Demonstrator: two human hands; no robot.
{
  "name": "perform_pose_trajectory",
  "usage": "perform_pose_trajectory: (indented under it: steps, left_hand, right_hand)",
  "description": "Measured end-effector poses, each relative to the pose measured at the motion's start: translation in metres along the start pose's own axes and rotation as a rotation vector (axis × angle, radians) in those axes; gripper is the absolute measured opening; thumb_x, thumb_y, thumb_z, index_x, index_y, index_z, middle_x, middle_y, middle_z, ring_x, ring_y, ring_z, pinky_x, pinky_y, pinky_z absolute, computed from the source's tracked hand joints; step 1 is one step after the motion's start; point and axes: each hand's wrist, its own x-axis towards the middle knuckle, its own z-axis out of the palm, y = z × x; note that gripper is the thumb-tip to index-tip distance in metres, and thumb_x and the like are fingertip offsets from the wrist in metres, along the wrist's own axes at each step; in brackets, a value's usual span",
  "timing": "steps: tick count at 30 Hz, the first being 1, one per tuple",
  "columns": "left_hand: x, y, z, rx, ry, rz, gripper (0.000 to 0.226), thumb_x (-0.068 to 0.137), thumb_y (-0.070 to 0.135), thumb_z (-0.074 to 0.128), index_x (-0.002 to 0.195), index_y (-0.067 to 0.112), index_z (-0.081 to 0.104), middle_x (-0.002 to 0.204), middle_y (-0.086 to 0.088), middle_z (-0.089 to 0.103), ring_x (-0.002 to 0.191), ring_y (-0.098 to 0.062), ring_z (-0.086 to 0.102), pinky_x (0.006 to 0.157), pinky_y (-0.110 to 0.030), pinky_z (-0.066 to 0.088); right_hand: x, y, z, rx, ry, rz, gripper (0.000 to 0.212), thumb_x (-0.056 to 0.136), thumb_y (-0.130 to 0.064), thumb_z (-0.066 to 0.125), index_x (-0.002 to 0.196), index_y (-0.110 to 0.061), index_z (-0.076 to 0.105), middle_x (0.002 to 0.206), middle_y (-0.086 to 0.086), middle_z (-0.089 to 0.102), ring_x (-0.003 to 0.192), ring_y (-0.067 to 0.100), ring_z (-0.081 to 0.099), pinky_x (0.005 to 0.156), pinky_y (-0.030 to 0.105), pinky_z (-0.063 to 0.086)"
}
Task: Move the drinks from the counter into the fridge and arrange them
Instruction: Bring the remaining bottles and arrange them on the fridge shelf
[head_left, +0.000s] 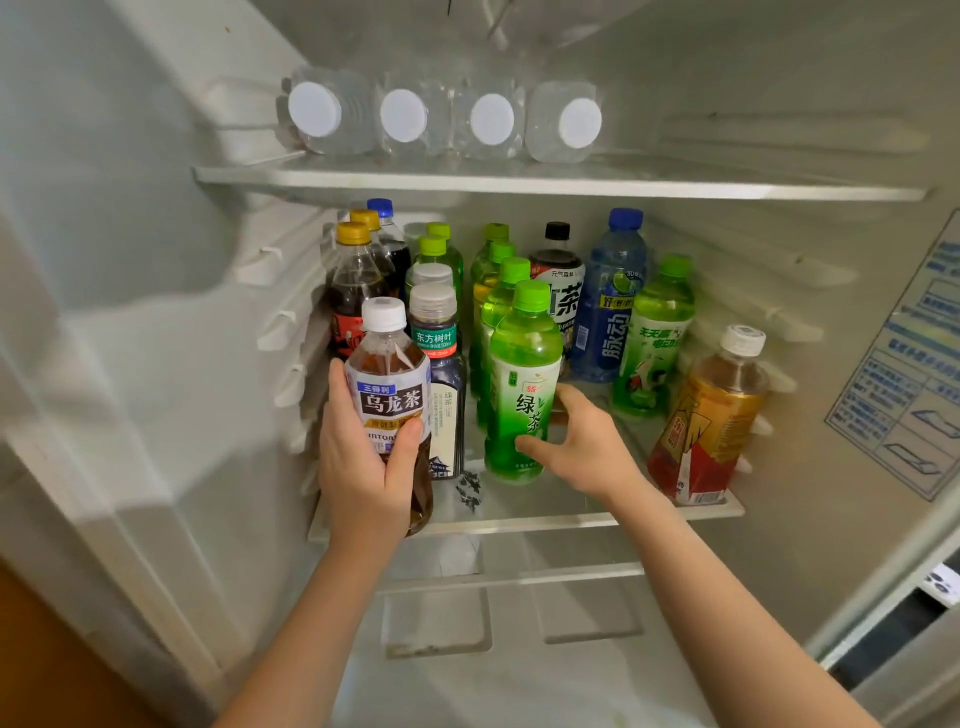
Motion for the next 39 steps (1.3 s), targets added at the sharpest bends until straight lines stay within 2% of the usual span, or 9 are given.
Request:
perform_pose_trajectory:
  steps: [5,10,18,22,26,34,39]
  left_hand:
    - [0.000,-0.001,-0.001,0.005,0.014,-0.017,0.080,0.083,0.047,0.048,0.150,0.017,0.018,0.148,-0.008,0.039,0.132,-0.022,0.042,0.109,-0.044,0.036]
    - [0.000,-0.001,0.000,-0.006,0.031,-0.037,0.077,0.081,0.049,0.048,0.148,0.031,0.016,0.148,-0.003,0.039,0.131,-0.017,0.041,0.108,-0.037,0.034]
    - [-0.001,0.001,0.001,-0.015,0.041,-0.052,0.074,0.078,0.049,0.048,0.144,0.037,0.015,0.145,0.003,0.038,0.130,-0.016,0.043,0.103,-0.026,0.032]
    - [0.000,0.002,0.001,-0.002,0.026,-0.076,0.082,0.078,0.049,0.048,0.150,0.023,0.019,0.147,-0.002,0.040,0.130,-0.020,0.044,0.106,-0.037,0.037]
    - [0.001,0.004,0.001,0.013,0.018,-0.078,0.084,0.078,0.048,0.048,0.150,0.017,0.019,0.146,-0.005,0.041,0.130,-0.021,0.045,0.107,-0.044,0.039]
    - [0.000,0.002,0.004,0.002,0.041,-0.056,0.081,0.080,0.045,0.048,0.150,0.017,0.019,0.144,-0.005,0.043,0.128,-0.021,0.047,0.106,-0.044,0.040]
    - [-0.001,0.000,0.004,-0.040,0.060,-0.033,0.077,0.082,0.045,0.049,0.149,0.021,0.020,0.138,0.013,0.041,0.125,-0.013,0.047,0.103,-0.032,0.038]
  right_hand:
    - [0.000,-0.002,0.010,0.012,0.032,-0.012,0.063,0.072,-0.023,0.081,0.126,-0.014,0.051,0.114,-0.005,0.063,0.095,0.003,0.053,0.083,0.016,0.039]
    - [0.000,-0.004,0.014,0.024,0.037,-0.022,0.062,0.072,-0.024,0.081,0.126,-0.015,0.052,0.112,-0.006,0.063,0.094,0.002,0.052,0.081,0.013,0.037]
    - [0.001,-0.005,0.018,0.052,0.017,-0.026,0.062,0.073,-0.024,0.080,0.127,-0.015,0.051,0.115,-0.003,0.064,0.097,0.007,0.056,0.085,0.018,0.042]
    - [-0.001,-0.002,0.015,0.041,0.026,-0.048,0.060,0.073,-0.026,0.079,0.125,-0.016,0.052,0.109,-0.007,0.064,0.093,0.006,0.057,0.081,0.017,0.042]
    - [-0.002,0.004,0.007,0.026,0.019,-0.059,0.058,0.073,-0.028,0.079,0.123,-0.015,0.052,0.101,-0.012,0.061,0.089,0.005,0.056,0.076,0.014,0.040]
    - [0.001,0.011,0.006,0.053,0.005,-0.053,0.063,0.074,-0.027,0.079,0.128,-0.016,0.049,0.116,-0.006,0.061,0.102,0.009,0.056,0.088,0.022,0.043]
    - [0.000,0.011,0.007,0.074,0.008,-0.015,0.067,0.073,-0.027,0.079,0.131,-0.017,0.046,0.120,-0.005,0.060,0.105,0.007,0.054,0.091,0.023,0.043]
